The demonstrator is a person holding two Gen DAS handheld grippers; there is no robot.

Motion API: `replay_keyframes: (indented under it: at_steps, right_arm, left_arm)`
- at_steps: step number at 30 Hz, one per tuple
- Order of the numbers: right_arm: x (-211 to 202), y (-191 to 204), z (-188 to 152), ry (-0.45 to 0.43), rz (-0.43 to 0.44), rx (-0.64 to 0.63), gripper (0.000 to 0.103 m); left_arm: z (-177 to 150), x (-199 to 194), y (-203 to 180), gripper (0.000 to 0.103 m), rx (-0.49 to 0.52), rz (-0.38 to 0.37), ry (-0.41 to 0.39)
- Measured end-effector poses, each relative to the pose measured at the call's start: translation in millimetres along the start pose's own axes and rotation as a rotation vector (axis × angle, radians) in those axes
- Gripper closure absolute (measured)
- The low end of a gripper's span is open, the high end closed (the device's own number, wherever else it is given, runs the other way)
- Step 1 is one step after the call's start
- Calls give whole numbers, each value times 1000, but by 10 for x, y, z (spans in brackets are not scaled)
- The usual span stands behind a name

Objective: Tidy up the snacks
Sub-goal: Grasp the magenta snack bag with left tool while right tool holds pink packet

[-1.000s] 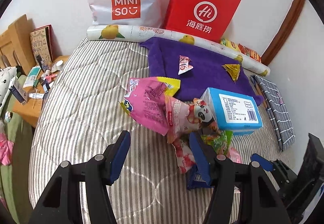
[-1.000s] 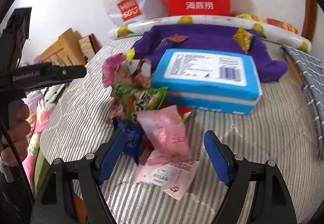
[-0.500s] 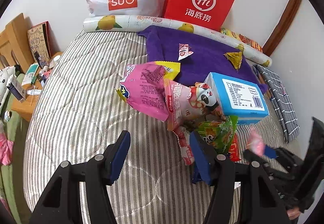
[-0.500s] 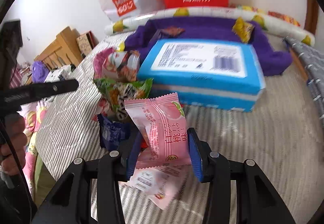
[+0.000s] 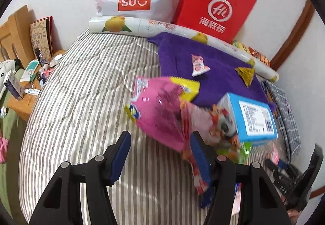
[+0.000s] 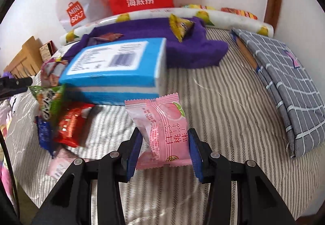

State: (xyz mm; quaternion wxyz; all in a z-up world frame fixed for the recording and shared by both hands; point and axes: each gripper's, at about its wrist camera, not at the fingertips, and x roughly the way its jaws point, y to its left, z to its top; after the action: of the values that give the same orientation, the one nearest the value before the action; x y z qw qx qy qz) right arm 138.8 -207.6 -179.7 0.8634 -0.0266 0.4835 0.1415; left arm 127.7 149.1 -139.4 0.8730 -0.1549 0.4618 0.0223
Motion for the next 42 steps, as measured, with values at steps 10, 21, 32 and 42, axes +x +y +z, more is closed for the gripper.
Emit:
replay_keyframes:
  at_steps: [10,21,32,42]
  right_arm:
    - [142,-45,47,-5,9,-5,58]
    - [196,-14,43,-42,-10,-31,54]
    - [188,-10,38,-49,-16,-30,54]
    - [13,-40,8,-47,14,47,56]
  left_arm:
    - [413,374,-72,45,57,50,22]
    - [474,575,-111,48,120,82,14]
    - [320,357,-115,63,83,30,-2]
    - [57,-53,-193,66,101,27,-35]
